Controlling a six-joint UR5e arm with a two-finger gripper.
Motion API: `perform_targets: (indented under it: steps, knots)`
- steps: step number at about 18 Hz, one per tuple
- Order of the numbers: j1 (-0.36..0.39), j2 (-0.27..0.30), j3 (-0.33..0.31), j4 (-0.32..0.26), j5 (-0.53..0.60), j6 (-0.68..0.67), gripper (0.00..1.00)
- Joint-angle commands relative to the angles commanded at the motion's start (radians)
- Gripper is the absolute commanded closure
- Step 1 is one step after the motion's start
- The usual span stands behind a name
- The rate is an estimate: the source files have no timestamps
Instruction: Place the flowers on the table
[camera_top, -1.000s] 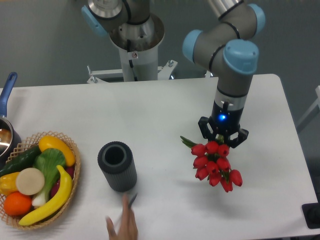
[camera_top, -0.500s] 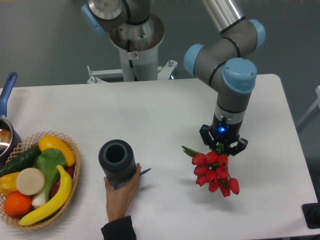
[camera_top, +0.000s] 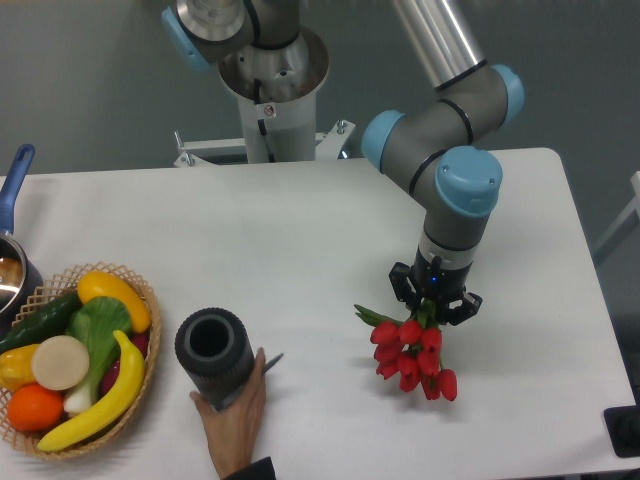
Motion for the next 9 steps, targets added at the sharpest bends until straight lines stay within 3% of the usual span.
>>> perform_targets:
  steps: [2, 3, 5, 7, 9]
  knots:
    - [0.002, 0.005, 0.000, 0.002, 0.000, 0.000, 0.38]
    - [0.002, 0.009, -0.002, 0.002, 0.000, 0.002, 0.29]
    - [0.003, 0.015, -0.002, 0.000, 0.000, 0.002, 0.23]
    - [0.003, 0.040, -0.005, -0.002, 0.003, 0.011, 0.04]
    - [0.005, 0.080, -0.017, -0.003, 0.037, 0.029, 0.00]
